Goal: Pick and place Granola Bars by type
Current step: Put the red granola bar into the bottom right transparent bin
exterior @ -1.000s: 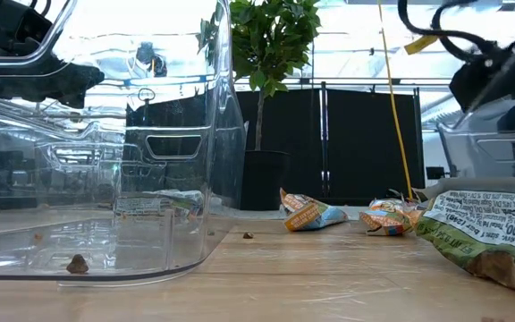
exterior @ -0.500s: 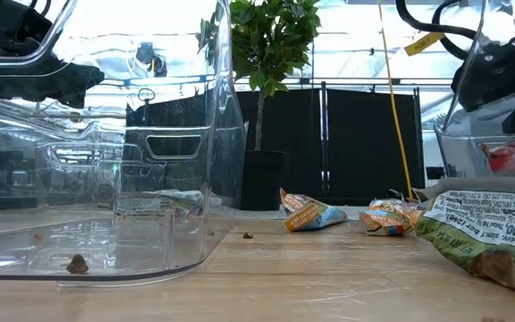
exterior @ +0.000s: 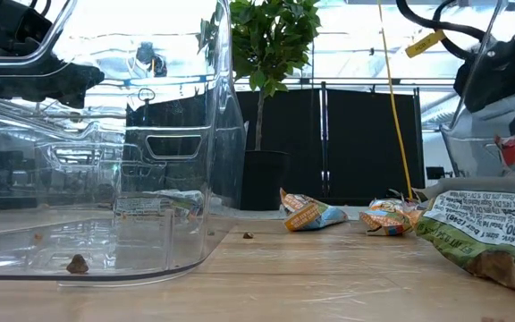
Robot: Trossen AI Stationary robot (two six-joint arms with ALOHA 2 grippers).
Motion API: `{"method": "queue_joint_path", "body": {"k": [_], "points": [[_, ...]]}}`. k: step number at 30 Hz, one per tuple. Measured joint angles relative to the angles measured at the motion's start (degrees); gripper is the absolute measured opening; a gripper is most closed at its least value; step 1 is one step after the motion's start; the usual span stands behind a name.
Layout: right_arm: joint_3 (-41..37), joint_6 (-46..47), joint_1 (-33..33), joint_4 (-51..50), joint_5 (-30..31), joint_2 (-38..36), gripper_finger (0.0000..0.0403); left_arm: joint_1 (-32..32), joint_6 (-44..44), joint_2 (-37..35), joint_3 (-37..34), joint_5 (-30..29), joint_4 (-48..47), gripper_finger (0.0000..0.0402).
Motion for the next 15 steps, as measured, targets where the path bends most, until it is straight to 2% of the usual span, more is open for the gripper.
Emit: {"method": "queue_joint_path", "body": {"k": [7,15], "points": [[0.02,1.0,-0.01,0.7,-0.73,0.0,0.0242,0.0,-0.02,-0.02,0.02,0.0,0.0,0.0058],[0.02,3.48,0.0,0.76,-3.54,-1.51,0.0234,0.0,0.0,-0.01,0.01,0.02,0.0,0.0058]]}}
